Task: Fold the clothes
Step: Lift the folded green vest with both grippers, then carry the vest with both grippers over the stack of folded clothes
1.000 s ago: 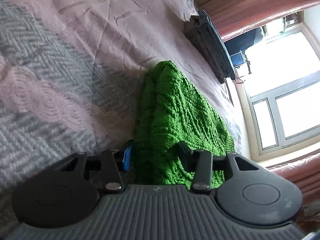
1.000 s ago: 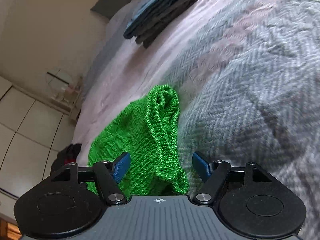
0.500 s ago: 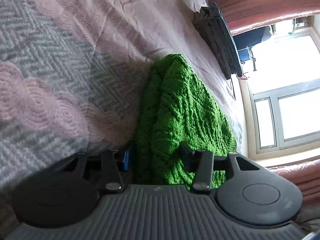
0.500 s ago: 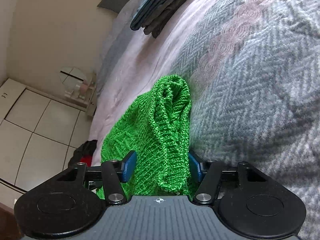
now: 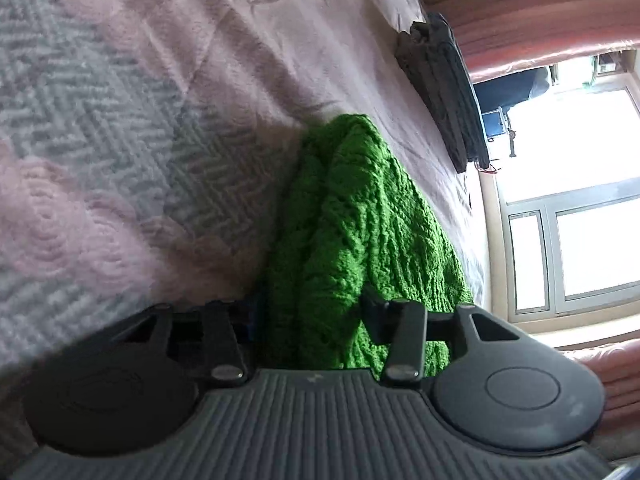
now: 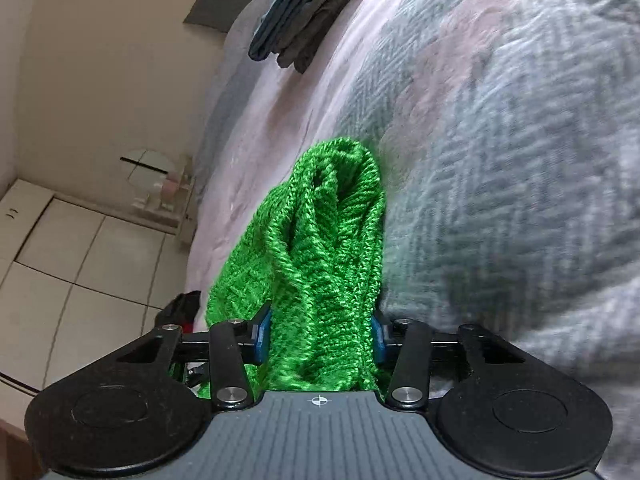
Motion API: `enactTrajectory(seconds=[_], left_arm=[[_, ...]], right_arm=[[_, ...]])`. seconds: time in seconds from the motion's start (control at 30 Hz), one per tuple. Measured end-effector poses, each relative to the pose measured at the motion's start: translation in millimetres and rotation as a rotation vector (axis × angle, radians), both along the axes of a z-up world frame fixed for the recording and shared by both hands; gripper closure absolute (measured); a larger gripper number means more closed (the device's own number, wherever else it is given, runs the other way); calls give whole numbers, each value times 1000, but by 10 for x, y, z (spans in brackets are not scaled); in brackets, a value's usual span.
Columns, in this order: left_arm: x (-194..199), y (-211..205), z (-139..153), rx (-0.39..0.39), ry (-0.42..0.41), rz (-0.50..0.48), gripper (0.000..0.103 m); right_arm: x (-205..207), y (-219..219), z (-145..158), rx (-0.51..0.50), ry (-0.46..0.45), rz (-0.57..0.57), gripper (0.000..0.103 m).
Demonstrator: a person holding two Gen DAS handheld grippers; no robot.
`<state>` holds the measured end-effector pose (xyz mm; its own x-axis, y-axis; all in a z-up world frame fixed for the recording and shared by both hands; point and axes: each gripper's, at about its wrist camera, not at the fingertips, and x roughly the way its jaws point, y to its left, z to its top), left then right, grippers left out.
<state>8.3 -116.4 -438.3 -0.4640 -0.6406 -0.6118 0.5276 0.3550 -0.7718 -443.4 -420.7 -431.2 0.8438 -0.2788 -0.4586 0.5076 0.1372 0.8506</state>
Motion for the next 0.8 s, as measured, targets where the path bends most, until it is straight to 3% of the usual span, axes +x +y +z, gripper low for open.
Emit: enactTrajectory(seconds=[0.07, 0.2, 0.53, 0.8], left_arm=[[-40, 24, 44, -14, -30, -8, 65], [-28, 91, 88, -51, -15, -7, 73], [-102, -15, 517, -174, -71, -59, 76], [-227, -460, 886, -155, -74, -103, 77]], right_arm=[[-9, 33, 0, -5, 1, -4, 66], [-28, 134, 54, -33, 15, -19, 70], [18, 39, 456, -146, -24, 18, 72], [-86, -220, 886, -118, -24, 15, 72]])
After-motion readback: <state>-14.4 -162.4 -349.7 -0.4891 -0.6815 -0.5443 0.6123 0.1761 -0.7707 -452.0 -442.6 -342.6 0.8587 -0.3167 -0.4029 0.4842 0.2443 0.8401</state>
